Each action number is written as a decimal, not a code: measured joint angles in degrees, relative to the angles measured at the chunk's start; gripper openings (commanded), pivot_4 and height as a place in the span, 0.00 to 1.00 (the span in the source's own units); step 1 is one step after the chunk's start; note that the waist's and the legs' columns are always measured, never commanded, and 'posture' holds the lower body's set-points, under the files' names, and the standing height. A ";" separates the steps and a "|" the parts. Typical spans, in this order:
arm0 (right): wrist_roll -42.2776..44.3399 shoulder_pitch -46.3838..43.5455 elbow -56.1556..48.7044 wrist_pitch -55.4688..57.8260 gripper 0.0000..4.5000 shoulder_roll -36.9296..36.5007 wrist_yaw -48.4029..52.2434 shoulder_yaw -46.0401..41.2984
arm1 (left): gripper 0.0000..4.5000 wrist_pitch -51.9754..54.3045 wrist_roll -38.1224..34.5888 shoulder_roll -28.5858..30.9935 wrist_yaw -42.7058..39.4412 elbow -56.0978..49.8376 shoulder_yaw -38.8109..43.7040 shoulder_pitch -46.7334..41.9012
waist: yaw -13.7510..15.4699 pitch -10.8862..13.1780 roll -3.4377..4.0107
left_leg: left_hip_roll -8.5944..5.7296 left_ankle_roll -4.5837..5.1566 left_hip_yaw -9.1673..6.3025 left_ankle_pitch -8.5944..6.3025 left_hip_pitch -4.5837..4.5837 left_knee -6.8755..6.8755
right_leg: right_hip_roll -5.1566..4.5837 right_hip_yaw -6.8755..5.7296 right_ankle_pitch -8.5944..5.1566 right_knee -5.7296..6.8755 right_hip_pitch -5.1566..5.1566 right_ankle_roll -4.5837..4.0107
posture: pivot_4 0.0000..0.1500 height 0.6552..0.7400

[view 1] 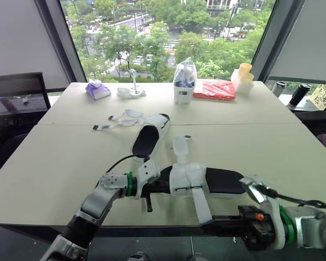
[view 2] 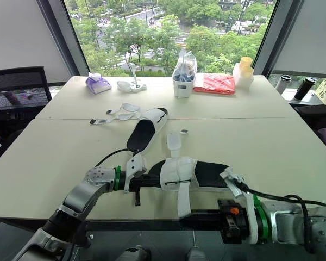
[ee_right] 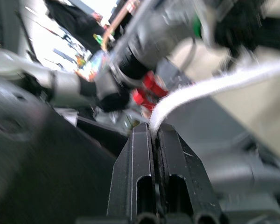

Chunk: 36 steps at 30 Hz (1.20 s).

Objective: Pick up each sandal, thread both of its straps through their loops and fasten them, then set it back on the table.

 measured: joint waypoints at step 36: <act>7.67 -22.02 30.38 -10.12 0.76 19.63 -32.78 5.09 | 0.00 0.48 -0.05 -0.72 1.22 -0.06 0.40 0.48 | -0.14 -0.07 0.12 | -0.03 0.12 -0.02 0.03 0.04 0.05 | 0.05 -0.03 0.19 0.00 0.05 -0.26 | 1.00 1.00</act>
